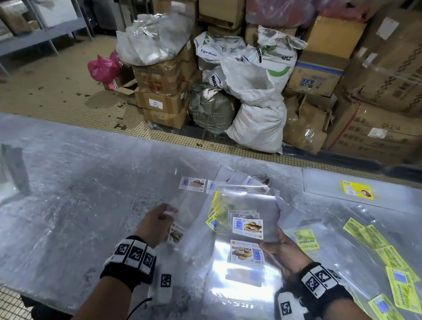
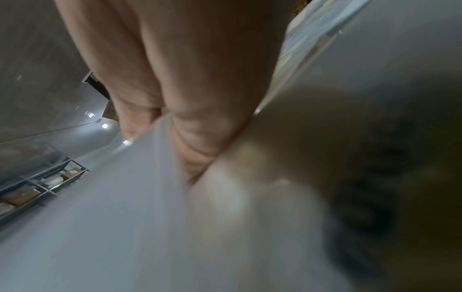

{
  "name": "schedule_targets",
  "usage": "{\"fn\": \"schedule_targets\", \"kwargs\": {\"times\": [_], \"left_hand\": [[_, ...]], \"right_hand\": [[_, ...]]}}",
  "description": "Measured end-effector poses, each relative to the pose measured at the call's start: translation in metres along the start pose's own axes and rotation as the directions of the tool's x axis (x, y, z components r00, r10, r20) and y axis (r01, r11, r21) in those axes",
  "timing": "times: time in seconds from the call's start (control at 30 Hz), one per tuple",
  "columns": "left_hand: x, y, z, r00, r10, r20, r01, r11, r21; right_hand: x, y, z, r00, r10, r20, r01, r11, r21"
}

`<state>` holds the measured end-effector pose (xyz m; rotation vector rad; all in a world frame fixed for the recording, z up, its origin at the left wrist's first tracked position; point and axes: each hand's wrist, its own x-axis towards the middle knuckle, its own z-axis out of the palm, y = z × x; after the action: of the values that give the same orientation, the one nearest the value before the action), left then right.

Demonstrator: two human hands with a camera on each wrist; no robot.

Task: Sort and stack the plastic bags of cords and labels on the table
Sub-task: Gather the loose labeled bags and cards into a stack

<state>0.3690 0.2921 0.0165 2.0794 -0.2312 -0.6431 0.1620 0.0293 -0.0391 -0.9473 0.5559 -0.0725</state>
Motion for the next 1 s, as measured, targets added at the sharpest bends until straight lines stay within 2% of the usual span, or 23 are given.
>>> {"fn": "schedule_targets", "kwargs": {"times": [0.07,0.17,0.3,0.37,0.43,0.5,0.53,0.57,0.6,0.63,0.7,0.73,0.8,0.83,0.93,1.0], "left_hand": [[-0.009,0.014,-0.002,0.996,0.089,-0.022,-0.089,0.996,-0.014],[-0.029,0.046,-0.003,0.958,0.266,-0.104,-0.27,0.963,-0.025],[-0.057,0.087,-0.01,0.858,0.483,-0.173,-0.498,0.865,-0.055],[-0.071,0.103,-0.01,0.821,0.551,-0.148,-0.57,0.804,-0.168],[-0.082,0.111,-0.002,0.827,0.561,-0.039,-0.529,0.752,-0.393],[-0.081,0.104,0.015,0.873,0.475,0.109,-0.323,0.732,-0.599],[-0.078,0.096,0.027,0.895,0.405,0.188,-0.192,0.729,-0.657],[-0.073,0.083,0.04,0.908,0.336,0.249,-0.103,0.757,-0.646],[-0.068,0.068,0.054,0.922,0.276,0.271,-0.074,0.814,-0.577],[-0.063,0.052,0.068,0.947,0.213,0.242,-0.086,0.891,-0.445],[-0.056,0.028,0.09,0.979,0.164,0.124,-0.143,0.976,-0.165],[-0.053,0.018,0.098,0.982,0.16,0.099,-0.162,0.987,0.006],[-0.054,0.012,0.106,0.993,0.103,0.062,-0.118,0.935,0.335],[-0.053,0.011,0.108,0.996,0.072,0.06,-0.09,0.924,0.371],[-0.053,0.015,0.113,0.986,0.043,0.16,-0.062,0.992,0.112],[-0.051,0.014,0.119,0.978,0.045,0.203,-0.057,0.997,0.053]], "right_hand": [[-0.001,0.0,0.0,1.0,0.008,-0.006,-0.008,1.0,-0.001],[-0.002,0.0,0.004,0.999,0.026,-0.032,-0.026,1.0,-0.016],[-0.003,-0.002,0.008,0.998,0.039,-0.044,-0.039,0.999,-0.002],[-0.005,-0.005,0.01,0.996,0.055,-0.064,-0.054,0.998,0.023],[-0.008,-0.008,0.013,0.991,0.075,-0.107,-0.073,0.997,0.03],[-0.013,-0.011,0.016,0.987,0.079,-0.137,-0.079,0.997,0.006],[-0.015,-0.013,0.018,0.986,0.08,-0.148,-0.086,0.996,-0.034],[-0.018,-0.014,0.02,0.987,0.077,-0.143,-0.087,0.994,-0.07],[-0.019,-0.013,0.018,0.988,0.08,-0.133,-0.089,0.994,-0.069],[-0.021,-0.013,0.019,0.989,0.09,-0.117,-0.095,0.995,-0.038],[-0.024,-0.014,0.022,0.986,0.102,-0.129,-0.105,0.994,-0.016],[-0.023,-0.014,0.021,0.983,0.101,-0.15,-0.106,0.994,-0.024],[-0.027,-0.016,0.022,0.984,0.098,-0.149,-0.105,0.994,-0.041],[-0.029,-0.017,0.023,0.985,0.093,-0.143,-0.1,0.994,-0.038],[-0.035,-0.02,0.026,0.989,0.095,-0.112,-0.098,0.995,-0.02],[-0.036,-0.02,0.027,0.989,0.122,-0.087,-0.123,0.992,-0.004]]}}
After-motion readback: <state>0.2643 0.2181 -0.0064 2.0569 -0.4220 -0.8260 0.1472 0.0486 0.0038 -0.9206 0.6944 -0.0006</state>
